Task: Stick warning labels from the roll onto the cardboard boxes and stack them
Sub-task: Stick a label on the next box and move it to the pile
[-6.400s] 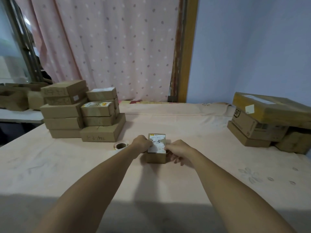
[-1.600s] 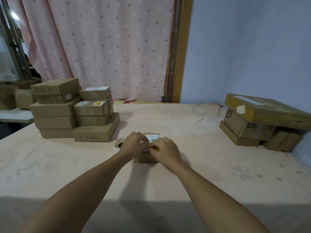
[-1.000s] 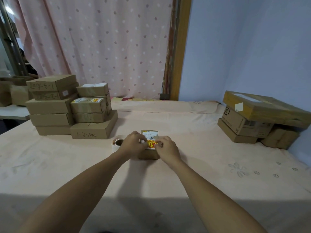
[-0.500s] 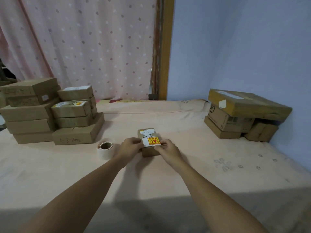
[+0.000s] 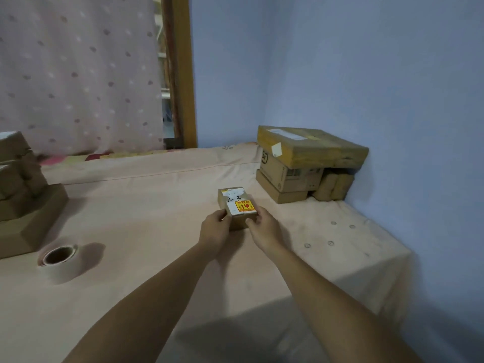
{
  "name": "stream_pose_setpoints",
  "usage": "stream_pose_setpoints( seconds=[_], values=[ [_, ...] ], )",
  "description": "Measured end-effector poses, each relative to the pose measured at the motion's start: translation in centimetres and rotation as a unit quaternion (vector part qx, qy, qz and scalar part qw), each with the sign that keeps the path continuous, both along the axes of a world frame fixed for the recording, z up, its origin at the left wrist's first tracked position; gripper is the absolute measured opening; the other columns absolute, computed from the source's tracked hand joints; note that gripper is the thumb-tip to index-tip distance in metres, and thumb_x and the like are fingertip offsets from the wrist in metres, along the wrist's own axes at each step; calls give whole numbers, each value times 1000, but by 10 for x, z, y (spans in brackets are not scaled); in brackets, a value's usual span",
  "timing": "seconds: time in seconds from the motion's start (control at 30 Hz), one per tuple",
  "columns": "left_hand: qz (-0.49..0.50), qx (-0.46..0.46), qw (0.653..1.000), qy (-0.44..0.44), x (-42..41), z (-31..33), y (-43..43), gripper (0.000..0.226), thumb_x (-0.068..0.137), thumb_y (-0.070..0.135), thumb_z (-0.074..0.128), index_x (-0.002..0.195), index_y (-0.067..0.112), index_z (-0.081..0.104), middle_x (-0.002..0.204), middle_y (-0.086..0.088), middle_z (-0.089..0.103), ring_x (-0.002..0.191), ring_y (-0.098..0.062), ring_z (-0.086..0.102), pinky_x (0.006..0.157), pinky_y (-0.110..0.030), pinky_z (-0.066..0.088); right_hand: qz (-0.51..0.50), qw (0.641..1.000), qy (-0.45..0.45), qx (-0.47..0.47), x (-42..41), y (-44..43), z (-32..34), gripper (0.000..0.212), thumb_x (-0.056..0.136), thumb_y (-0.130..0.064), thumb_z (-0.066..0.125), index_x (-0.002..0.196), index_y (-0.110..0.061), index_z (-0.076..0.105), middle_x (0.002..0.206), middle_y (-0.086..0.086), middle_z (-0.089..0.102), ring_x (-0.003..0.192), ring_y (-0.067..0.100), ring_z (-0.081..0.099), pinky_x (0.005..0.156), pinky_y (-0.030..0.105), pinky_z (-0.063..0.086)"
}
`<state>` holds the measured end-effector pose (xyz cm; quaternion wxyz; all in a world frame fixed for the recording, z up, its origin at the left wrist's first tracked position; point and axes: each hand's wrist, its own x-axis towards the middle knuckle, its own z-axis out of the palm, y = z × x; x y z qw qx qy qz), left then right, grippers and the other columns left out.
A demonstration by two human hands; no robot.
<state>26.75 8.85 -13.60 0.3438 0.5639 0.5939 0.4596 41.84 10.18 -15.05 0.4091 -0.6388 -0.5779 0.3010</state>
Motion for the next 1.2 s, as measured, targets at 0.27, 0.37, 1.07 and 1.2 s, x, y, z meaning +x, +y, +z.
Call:
stream_pose_setpoints(
  seconds=[0.27, 0.37, 1.07, 1.2],
  values=[
    [-20, -9, 1000, 21, 41, 7, 48, 34, 101, 24, 49, 128, 24, 69, 124, 0, 70, 109, -21, 61, 83, -28, 43, -37, 999, 29, 22, 34, 56, -14, 56, 77, -35, 64, 132, -28, 59, 130, 5, 65, 117, 22, 64, 103, 45, 52],
    [-18, -16, 999, 24, 50, 8, 64, 34, 101, 23, 51, 131, 24, 67, 126, -1, 69, 111, -22, 62, 83, -27, 41, -33, 999, 21, 23, 35, 53, 10, 59, 91, -14, 66, 148, -19, 52, 139, 9, 56, 115, 22, 64, 102, 35, 50],
    [-4, -48, 999, 6, 51, 14, 76, 41, 94, 25, 62, 134, 19, 63, 135, -2, 64, 120, -22, 60, 97, -30, 47, -49, 995, 86, -21, 40, 61, 17, 56, 94, -14, 62, 148, -20, 49, 131, 6, 68, 107, 11, 60, 89, 23, 41],
    [6, -38, 999, 38, 32, 23, 66, 45, 96, 16, 58, 141, 14, 57, 143, -6, 57, 126, -24, 56, 98, -26, 42, -54, 998, 32, 1, 41, 41, 34, 48, 97, -19, 58, 145, -21, 54, 137, 4, 64, 124, 21, 60, 100, 31, 44]
  ],
)
